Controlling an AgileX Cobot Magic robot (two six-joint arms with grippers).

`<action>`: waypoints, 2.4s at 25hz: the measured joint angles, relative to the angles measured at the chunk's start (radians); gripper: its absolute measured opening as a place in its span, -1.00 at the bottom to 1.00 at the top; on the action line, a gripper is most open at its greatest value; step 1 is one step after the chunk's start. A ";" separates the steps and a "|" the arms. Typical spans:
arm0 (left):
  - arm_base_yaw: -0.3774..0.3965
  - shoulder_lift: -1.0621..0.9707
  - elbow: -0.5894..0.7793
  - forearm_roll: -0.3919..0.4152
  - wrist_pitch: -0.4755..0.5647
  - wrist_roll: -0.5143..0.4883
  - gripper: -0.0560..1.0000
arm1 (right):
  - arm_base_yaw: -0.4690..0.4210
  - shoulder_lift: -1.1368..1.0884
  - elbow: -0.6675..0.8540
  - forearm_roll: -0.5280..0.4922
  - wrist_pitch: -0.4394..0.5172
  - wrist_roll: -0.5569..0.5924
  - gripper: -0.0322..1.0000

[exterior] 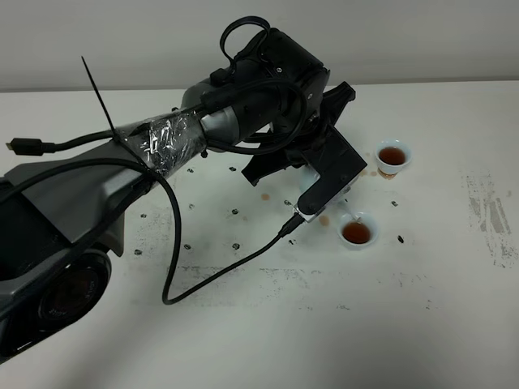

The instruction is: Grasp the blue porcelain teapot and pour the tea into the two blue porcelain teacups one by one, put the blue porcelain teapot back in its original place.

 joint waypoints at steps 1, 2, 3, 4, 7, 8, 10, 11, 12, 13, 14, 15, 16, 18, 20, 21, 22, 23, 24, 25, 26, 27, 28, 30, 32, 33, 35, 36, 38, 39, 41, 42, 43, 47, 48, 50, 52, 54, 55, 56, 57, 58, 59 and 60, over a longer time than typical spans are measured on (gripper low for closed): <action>-0.003 0.000 0.000 0.000 0.000 0.001 -0.89 | 0.000 0.000 0.000 0.000 0.000 0.000 0.18; -0.005 0.000 0.000 0.000 0.000 0.001 -0.89 | 0.000 0.000 0.000 0.000 0.000 0.000 0.18; -0.007 0.000 0.000 0.000 0.000 0.001 -0.89 | 0.000 0.000 0.000 0.000 0.000 0.000 0.18; -0.007 0.000 0.000 0.000 0.000 0.001 -0.89 | 0.000 0.000 0.000 0.000 0.000 0.000 0.18; -0.007 0.000 0.000 0.000 0.000 0.001 -0.89 | 0.000 0.000 0.000 0.000 0.000 0.000 0.18; -0.007 0.000 0.000 0.001 0.000 0.001 -0.89 | 0.000 0.000 0.000 0.000 0.000 0.000 0.18; -0.007 0.000 0.000 0.001 0.000 0.001 -0.89 | 0.000 0.000 0.000 0.000 0.000 0.000 0.18; -0.007 0.000 0.000 0.002 0.000 0.001 -0.89 | 0.000 0.000 0.000 0.000 0.000 0.000 0.18; -0.007 0.000 0.000 0.002 0.000 0.001 -0.89 | 0.000 0.000 0.000 0.000 0.000 0.000 0.18; -0.007 0.000 0.000 0.002 0.000 0.001 -0.89 | 0.000 0.000 0.000 0.000 0.000 0.000 0.18; -0.007 0.000 0.000 0.002 0.000 0.001 -0.89 | 0.000 0.000 0.000 0.000 0.000 0.000 0.18; -0.007 0.000 0.000 0.002 0.000 0.001 -0.89 | 0.000 0.000 0.000 0.000 0.000 0.000 0.18; -0.007 0.000 0.000 0.002 0.000 0.001 -0.89 | 0.000 0.000 0.000 0.000 0.000 0.000 0.18; -0.007 0.000 0.000 0.002 0.000 0.001 -0.89 | 0.000 0.000 0.000 0.000 0.000 0.000 0.18; -0.007 0.000 0.000 0.002 0.000 0.001 -0.89 | 0.000 0.000 0.000 0.000 0.000 0.000 0.18; -0.007 0.000 0.000 0.002 0.000 -0.002 -0.89 | 0.000 0.000 0.000 0.000 0.000 0.000 0.18; -0.007 0.000 0.000 0.002 0.000 -0.010 -0.89 | 0.000 0.000 0.000 0.000 0.000 0.000 0.18; -0.007 0.000 0.000 0.002 0.000 -0.023 -0.89 | 0.000 0.000 0.000 0.000 0.000 0.000 0.18; -0.007 0.000 0.000 0.000 0.000 -0.038 -0.89 | 0.000 0.000 0.000 0.000 0.000 0.000 0.18; -0.007 0.000 0.000 -0.006 0.000 -0.051 -0.89 | 0.000 0.000 0.000 0.000 0.000 0.000 0.18; -0.006 0.000 0.000 -0.016 -0.002 -0.068 -0.89 | 0.000 0.000 0.000 0.000 0.000 0.000 0.18; -0.006 0.000 0.000 -0.029 -0.002 -0.081 -0.89 | 0.000 0.000 0.000 0.000 0.000 0.000 0.18; -0.004 0.000 0.000 -0.042 -0.003 -0.093 -0.89 | 0.000 0.000 0.000 0.000 0.000 0.000 0.18; 0.003 0.000 0.000 -0.081 -0.003 -0.123 -0.89 | 0.000 0.000 0.000 0.000 0.000 0.000 0.18; 0.018 -0.009 0.000 -0.141 -0.001 -0.149 -0.89 | 0.000 0.000 0.000 0.000 0.000 0.000 0.18; 0.031 -0.018 0.001 -0.180 0.005 -0.165 -0.89 | 0.000 0.000 0.000 0.000 0.000 0.000 0.18; 0.061 -0.039 0.001 -0.262 0.022 -0.191 -0.89 | 0.000 0.000 0.000 0.001 0.000 0.000 0.18; 0.082 -0.051 0.001 -0.315 0.039 -0.201 -0.89 | 0.000 0.000 0.000 0.001 0.000 0.000 0.18; 0.128 -0.070 0.001 -0.416 0.081 -0.216 -0.89 | 0.000 0.000 0.000 0.001 0.000 0.000 0.18; 0.162 -0.079 0.001 -0.475 0.105 -0.218 -0.89 | 0.000 0.000 0.000 0.001 0.000 0.000 0.18; 0.213 -0.082 0.001 -0.590 0.142 -0.220 -0.89 | 0.000 0.000 0.000 0.001 0.000 0.000 0.18; 0.248 -0.082 0.001 -0.665 0.166 -0.222 -0.89 | 0.000 0.000 0.000 0.001 0.000 0.000 0.18; 0.273 -0.079 0.001 -0.713 0.182 -0.223 -0.89 | 0.000 0.000 0.000 0.001 0.000 0.000 0.18; 0.349 -0.043 0.000 -0.894 0.233 -0.223 -0.89 | 0.000 0.000 0.000 0.001 0.000 0.000 0.18; 0.355 -0.027 0.000 -0.930 0.234 -0.223 -0.89 | 0.000 0.000 0.000 0.001 0.000 0.000 0.18; 0.361 0.007 0.000 -0.966 0.234 -0.224 -0.89 | 0.000 0.000 0.000 0.001 0.000 0.000 0.18; 0.362 0.045 0.000 -0.994 0.229 -0.224 -0.89 | 0.000 0.000 0.000 0.001 0.000 0.000 0.18; 0.362 0.078 0.000 -1.027 0.218 -0.225 -0.89 | 0.000 0.000 0.000 0.001 0.000 0.000 0.18; 0.362 0.091 0.000 -1.040 0.215 -0.225 -0.89 | 0.000 0.000 0.000 0.001 0.000 0.000 0.18; 0.362 0.106 0.000 -1.048 0.213 -0.226 -0.89 | 0.000 0.000 0.000 0.001 0.000 0.000 0.18; 0.362 0.116 0.000 -1.050 0.211 -0.227 -0.89 | 0.000 0.000 0.000 0.001 0.000 0.000 0.18; 0.362 0.126 0.000 -1.050 0.209 -0.235 -0.89 | 0.000 0.000 0.000 0.001 0.000 0.000 0.18; 0.362 0.137 0.000 -1.050 0.208 -0.247 -0.89 | 0.000 0.000 0.000 0.001 0.000 0.000 0.18; 0.363 0.145 0.000 -1.050 0.207 -0.261 -0.89 | 0.000 0.000 0.000 0.001 0.000 0.000 0.18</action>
